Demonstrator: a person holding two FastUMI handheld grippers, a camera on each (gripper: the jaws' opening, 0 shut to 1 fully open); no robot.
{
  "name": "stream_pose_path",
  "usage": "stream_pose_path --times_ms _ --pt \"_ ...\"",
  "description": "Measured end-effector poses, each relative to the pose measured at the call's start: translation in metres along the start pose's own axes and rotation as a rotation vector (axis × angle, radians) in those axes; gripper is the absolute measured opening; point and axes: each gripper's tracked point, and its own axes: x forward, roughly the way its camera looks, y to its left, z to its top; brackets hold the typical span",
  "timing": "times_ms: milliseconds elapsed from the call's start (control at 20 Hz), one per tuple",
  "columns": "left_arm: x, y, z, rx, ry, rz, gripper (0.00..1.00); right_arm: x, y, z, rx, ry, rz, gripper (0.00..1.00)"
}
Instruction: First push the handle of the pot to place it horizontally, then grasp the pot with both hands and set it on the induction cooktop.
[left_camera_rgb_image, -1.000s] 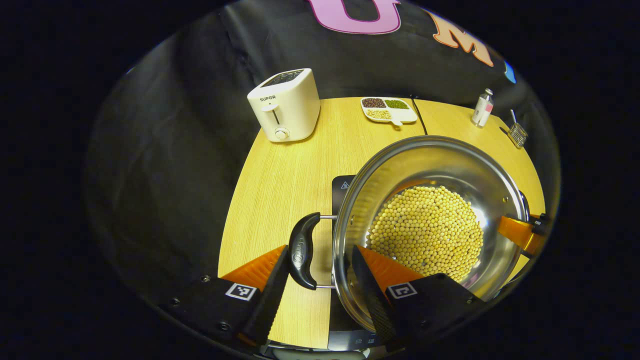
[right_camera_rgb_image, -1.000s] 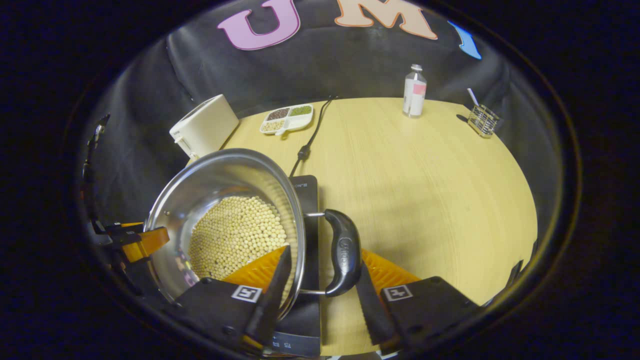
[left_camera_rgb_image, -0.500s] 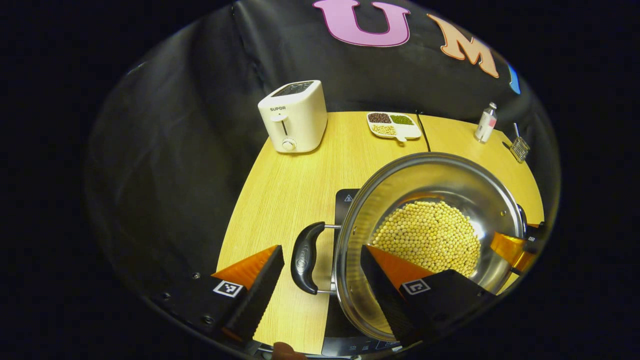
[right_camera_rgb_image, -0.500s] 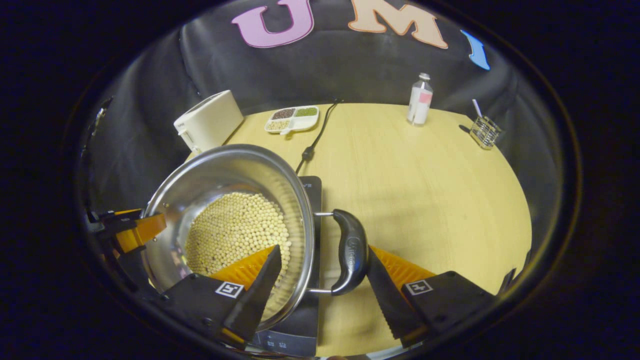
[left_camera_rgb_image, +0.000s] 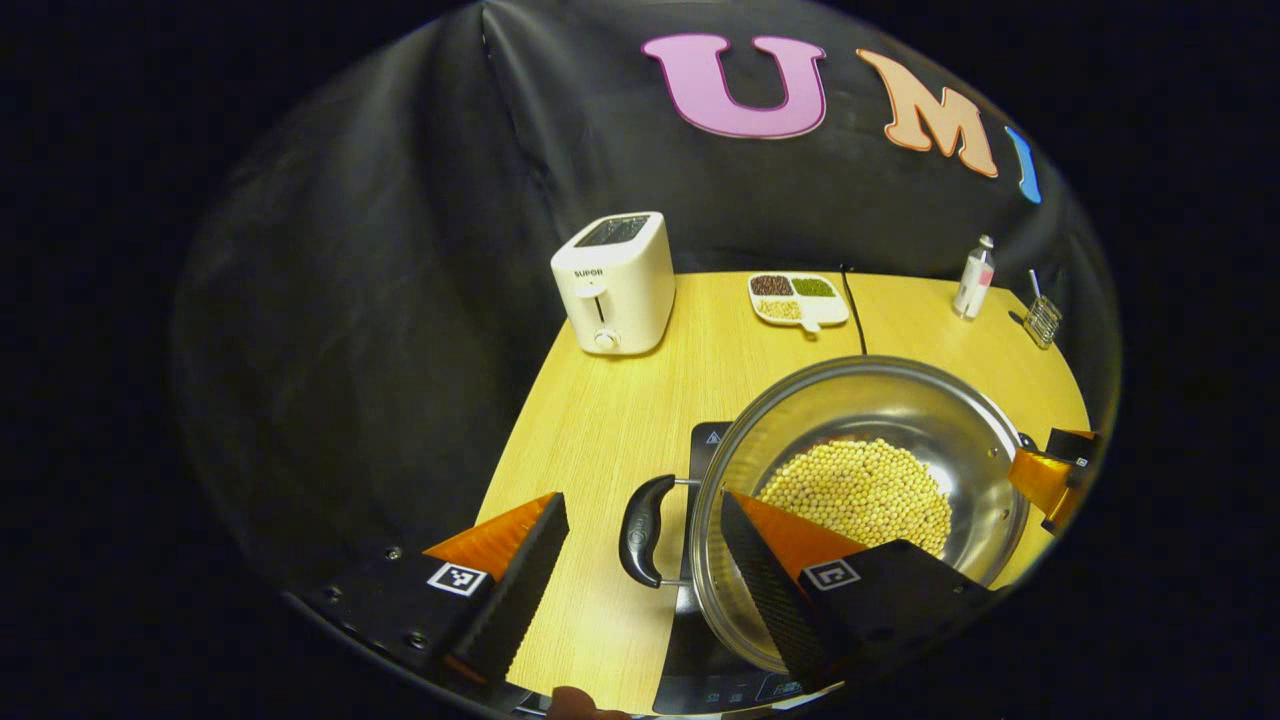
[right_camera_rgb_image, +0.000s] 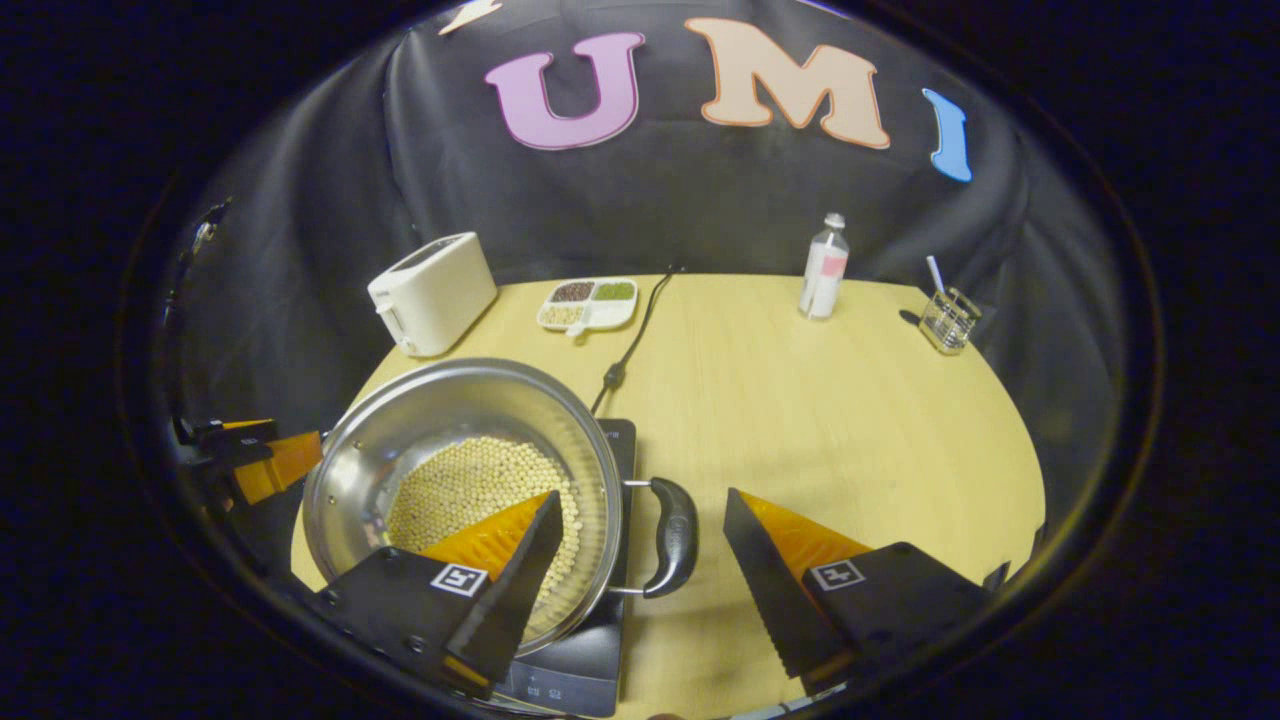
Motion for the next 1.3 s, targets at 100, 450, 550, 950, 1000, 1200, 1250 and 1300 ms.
stream_pose_path --times_ms 100,450,550,950,1000,1200,1250,1300 --pt "-0.015 -0.001 0.022 -0.011 -0.079 0.009 0.99 -0.016 -0.006 0.028 -0.025 -0.094 -0.006 0.94" --pt "-0.096 -0.040 0.127 -0.076 -0.377 -0.020 0.99 -0.101 -0.044 0.143 -0.132 -0.459 -0.060 0.95" --pt "-0.122 -0.054 0.158 -0.096 -0.457 -0.030 0.99 -0.131 -0.057 0.177 -0.133 -0.555 -0.064 0.99" --pt "-0.257 -0.132 0.251 -0.132 -0.718 -0.100 1.00 -0.252 -0.140 0.265 -0.118 -0.810 -0.098 0.99" --pt "-0.273 -0.142 0.254 -0.126 -0.732 -0.102 1.00 -0.265 -0.152 0.273 -0.116 -0.832 -0.098 0.99" --pt "-0.304 -0.173 0.250 -0.101 -0.756 -0.103 0.98 -0.300 -0.188 0.289 -0.070 -0.868 -0.087 0.99" --pt "-0.308 -0.179 0.250 -0.101 -0.762 -0.105 0.98 -0.305 -0.195 0.291 -0.064 -0.875 -0.083 0.99" --pt "-0.311 -0.186 0.246 -0.106 -0.762 -0.107 1.00 -0.306 -0.201 0.292 -0.060 -0.877 -0.080 0.98"
